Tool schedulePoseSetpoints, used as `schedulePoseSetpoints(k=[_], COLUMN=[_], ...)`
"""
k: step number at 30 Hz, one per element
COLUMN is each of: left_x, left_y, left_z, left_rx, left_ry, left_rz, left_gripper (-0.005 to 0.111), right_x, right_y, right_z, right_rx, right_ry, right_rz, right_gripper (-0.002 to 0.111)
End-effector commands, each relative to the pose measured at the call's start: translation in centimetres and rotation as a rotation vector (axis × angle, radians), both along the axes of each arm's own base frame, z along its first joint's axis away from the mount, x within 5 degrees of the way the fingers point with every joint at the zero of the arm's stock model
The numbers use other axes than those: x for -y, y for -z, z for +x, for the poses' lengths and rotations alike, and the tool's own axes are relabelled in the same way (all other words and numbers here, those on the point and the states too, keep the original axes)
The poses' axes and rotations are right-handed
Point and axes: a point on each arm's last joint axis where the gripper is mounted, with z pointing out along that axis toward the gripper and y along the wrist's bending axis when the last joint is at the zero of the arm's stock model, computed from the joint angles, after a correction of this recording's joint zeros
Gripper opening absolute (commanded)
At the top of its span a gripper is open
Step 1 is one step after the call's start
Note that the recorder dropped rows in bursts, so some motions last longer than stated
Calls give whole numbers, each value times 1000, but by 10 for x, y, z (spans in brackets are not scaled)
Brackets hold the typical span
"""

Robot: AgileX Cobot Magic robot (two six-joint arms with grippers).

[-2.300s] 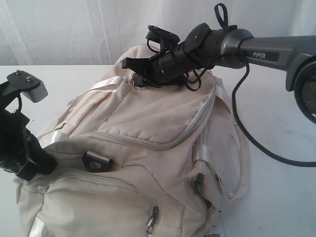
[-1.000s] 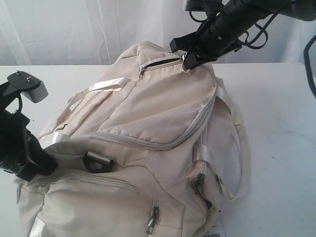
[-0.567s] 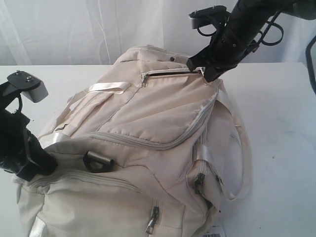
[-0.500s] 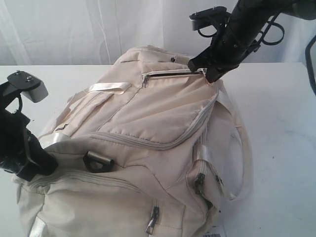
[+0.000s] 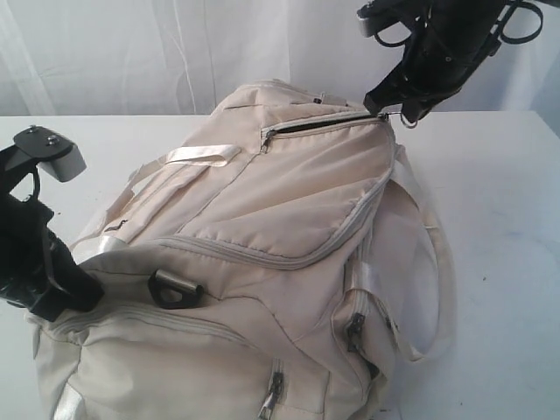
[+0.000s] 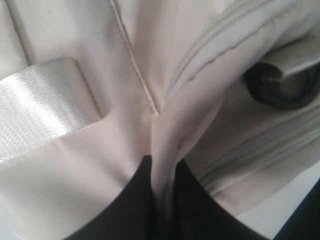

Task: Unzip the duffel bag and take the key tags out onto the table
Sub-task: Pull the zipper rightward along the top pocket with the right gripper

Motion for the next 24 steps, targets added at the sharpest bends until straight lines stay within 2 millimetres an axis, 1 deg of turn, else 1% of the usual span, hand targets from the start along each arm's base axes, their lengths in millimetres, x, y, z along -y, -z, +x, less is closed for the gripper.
schedulePoseSetpoints(k=[1,9,16,24], left_x=[0,0,0,0], left_y=[0,0,0,0], left_z=[-8,-8,-8,-8], left_rx=[-53,-53,-53,-54], left_ry=[16,16,16,15], left_rz=[-13,-13,-13,-15], left_gripper=[0,0,0,0], right_x=[13,18,20,20], right_y=[-7,-6,-3,-2], right_z=[-1,-3,-7,-9], right_rx=[12,-12,-68,-88], right_ry=[28,58,71,90], right_rz=[-66,-106,-130,-128], right_gripper=[0,0,0,0])
